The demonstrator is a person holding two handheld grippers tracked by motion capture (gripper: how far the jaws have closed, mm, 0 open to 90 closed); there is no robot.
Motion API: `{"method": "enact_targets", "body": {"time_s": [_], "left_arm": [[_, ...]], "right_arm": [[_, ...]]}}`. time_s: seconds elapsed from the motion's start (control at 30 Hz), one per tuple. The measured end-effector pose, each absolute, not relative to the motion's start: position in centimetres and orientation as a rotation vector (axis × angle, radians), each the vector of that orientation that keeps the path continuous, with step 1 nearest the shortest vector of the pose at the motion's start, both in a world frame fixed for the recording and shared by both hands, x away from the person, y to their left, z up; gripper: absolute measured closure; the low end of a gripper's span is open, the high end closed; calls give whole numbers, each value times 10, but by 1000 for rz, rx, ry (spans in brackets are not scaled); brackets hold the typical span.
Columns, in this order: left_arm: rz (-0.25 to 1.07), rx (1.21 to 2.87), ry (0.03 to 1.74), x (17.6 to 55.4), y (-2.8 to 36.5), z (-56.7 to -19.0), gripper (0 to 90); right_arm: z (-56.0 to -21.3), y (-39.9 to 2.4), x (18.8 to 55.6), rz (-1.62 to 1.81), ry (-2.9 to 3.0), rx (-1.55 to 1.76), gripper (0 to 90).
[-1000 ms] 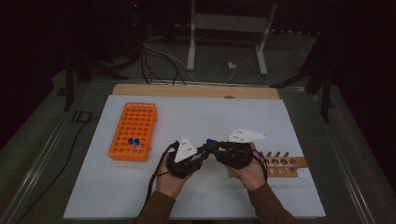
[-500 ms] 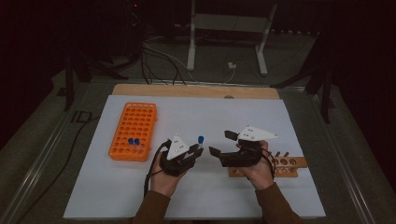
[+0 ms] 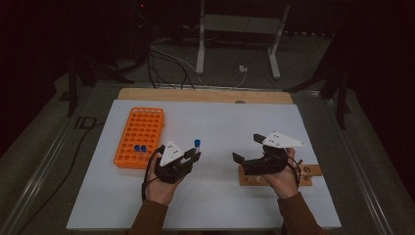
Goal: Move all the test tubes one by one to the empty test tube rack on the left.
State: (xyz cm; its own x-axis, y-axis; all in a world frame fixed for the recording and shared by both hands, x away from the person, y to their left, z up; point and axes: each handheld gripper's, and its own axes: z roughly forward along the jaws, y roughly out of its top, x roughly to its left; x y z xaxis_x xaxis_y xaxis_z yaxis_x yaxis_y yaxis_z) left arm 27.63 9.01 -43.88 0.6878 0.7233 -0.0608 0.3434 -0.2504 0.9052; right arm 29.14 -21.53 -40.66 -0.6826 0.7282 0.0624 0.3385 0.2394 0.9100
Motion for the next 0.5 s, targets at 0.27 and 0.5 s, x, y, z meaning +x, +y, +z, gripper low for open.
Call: {"method": "enact_targets", "body": {"time_s": [0.27,0.5], "left_arm": [[482,1834,879,276,113,-437,770],[506,1814,920,278,133,-435,770]], "right_arm": [[-406,-232,291,1409,2101,1008,5],[-407,-246,291,1401,2073,1043,5]]}}
